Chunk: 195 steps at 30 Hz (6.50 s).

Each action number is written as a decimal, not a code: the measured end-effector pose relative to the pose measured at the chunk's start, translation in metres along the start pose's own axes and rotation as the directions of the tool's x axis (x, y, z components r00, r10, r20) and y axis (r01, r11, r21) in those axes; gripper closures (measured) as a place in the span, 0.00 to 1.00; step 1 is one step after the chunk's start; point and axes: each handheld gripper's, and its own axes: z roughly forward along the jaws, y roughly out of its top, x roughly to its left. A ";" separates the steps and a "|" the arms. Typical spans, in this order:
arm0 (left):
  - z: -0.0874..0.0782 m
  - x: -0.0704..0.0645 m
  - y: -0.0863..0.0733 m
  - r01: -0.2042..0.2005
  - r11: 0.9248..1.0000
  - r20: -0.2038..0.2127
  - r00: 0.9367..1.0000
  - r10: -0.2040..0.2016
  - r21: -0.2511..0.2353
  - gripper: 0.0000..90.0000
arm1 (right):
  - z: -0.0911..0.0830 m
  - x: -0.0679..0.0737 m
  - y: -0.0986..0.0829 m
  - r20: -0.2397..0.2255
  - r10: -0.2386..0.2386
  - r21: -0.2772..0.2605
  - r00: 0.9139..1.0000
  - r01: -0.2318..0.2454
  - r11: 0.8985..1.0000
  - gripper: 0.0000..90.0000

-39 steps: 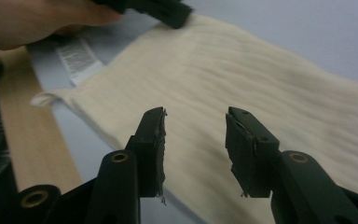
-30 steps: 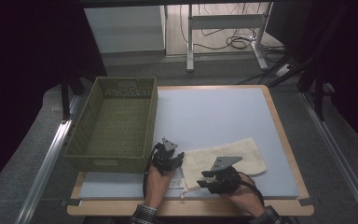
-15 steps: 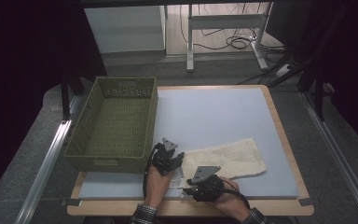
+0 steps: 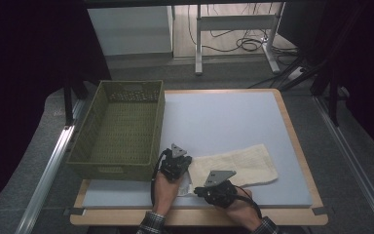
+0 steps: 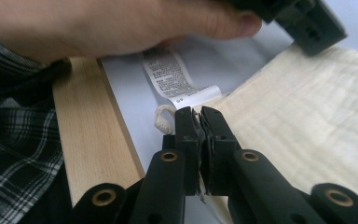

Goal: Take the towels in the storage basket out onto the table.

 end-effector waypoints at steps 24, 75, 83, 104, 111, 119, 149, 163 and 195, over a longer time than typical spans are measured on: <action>0.002 -0.037 0.063 -0.126 0.990 0.041 0.991 0.129 -0.067 0.97 | -0.068 -0.030 -0.013 0.089 0.107 -0.123 0.990 -0.095 0.988 0.96; 0.113 -0.140 0.141 -0.300 0.952 0.156 0.939 0.306 -0.061 0.68 | -0.150 -0.110 -0.116 0.318 0.391 -0.180 0.863 -0.350 0.919 0.95; 0.091 -0.125 0.139 -0.275 0.957 0.131 0.949 0.286 -0.094 0.50 | -0.162 -0.109 -0.119 0.360 0.397 -0.197 0.844 -0.348 0.917 0.77; 0.084 -0.088 0.094 -0.252 0.968 0.082 0.964 0.251 -0.002 0.39 | -0.160 -0.123 -0.093 0.428 0.341 -0.184 0.837 -0.288 0.940 0.54; 0.099 -0.088 0.086 -0.263 0.964 0.060 0.964 0.260 0.038 0.39 | -0.156 -0.134 -0.122 0.474 0.369 -0.140 0.800 -0.345 0.928 0.55; 0.099 -0.087 0.086 -0.253 0.967 0.066 0.966 0.251 0.033 0.38 | -0.155 -0.133 -0.130 0.429 0.412 -0.167 0.804 -0.378 0.911 0.55; 0.091 -0.070 0.083 -0.171 0.982 0.254 0.956 0.144 0.086 0.96 | -0.144 -0.118 -0.123 0.293 0.482 -0.122 0.826 -0.468 0.875 0.91; 0.056 -0.059 0.105 -0.216 0.976 0.193 0.958 0.210 0.012 0.96 | -0.147 -0.108 -0.096 0.235 0.450 -0.184 0.862 -0.415 0.891 0.91; -0.047 -0.001 0.155 -0.272 0.962 -0.026 0.962 0.273 0.019 0.96 | -0.113 -0.098 0.013 0.167 0.346 -0.282 0.923 -0.292 0.914 0.91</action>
